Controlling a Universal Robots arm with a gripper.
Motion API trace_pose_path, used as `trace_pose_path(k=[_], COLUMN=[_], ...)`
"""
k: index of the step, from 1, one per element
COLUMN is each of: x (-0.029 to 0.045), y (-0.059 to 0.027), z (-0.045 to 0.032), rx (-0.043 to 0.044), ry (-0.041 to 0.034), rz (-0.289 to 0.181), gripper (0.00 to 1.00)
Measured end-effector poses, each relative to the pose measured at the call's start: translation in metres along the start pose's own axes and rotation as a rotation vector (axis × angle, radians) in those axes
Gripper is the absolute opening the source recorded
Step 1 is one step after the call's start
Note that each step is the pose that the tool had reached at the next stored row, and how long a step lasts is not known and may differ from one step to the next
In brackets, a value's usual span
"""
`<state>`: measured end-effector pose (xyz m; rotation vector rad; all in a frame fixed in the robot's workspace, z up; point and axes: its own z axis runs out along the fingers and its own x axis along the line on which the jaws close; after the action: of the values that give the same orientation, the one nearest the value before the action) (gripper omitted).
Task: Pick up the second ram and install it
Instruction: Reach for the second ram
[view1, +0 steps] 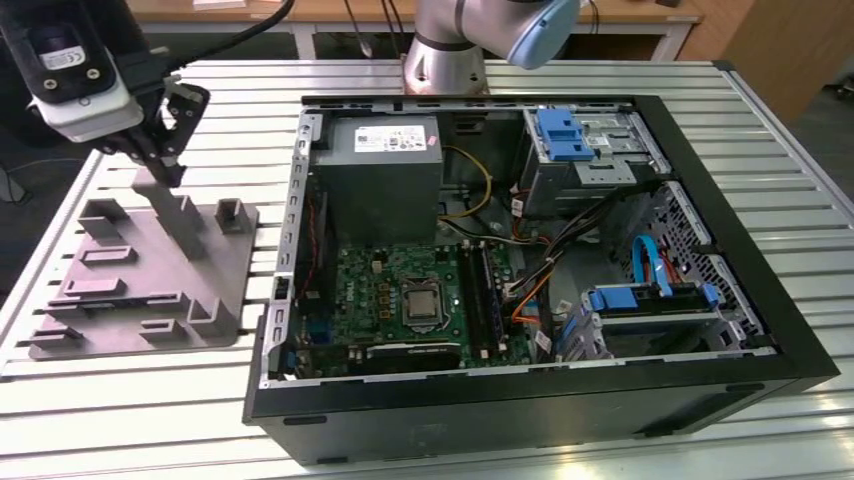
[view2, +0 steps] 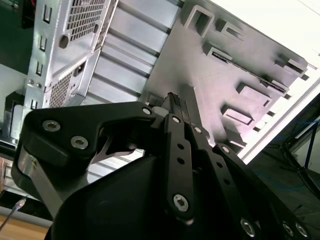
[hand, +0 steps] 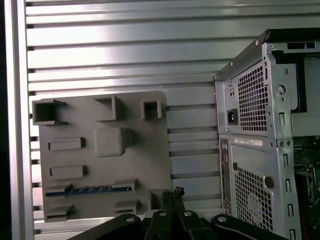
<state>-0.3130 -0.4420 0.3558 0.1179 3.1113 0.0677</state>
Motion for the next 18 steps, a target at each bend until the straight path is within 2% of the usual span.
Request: trace_pose_path(k=[9,18], x=[0.0093,0.0181], y=[-0.0027,-0.0052], z=[0.0121,0.0197], rx=[0.0,0.0], ry=[0.0,-0.0001], rz=[0.0,0.0], gripper=[0.1,0.1])
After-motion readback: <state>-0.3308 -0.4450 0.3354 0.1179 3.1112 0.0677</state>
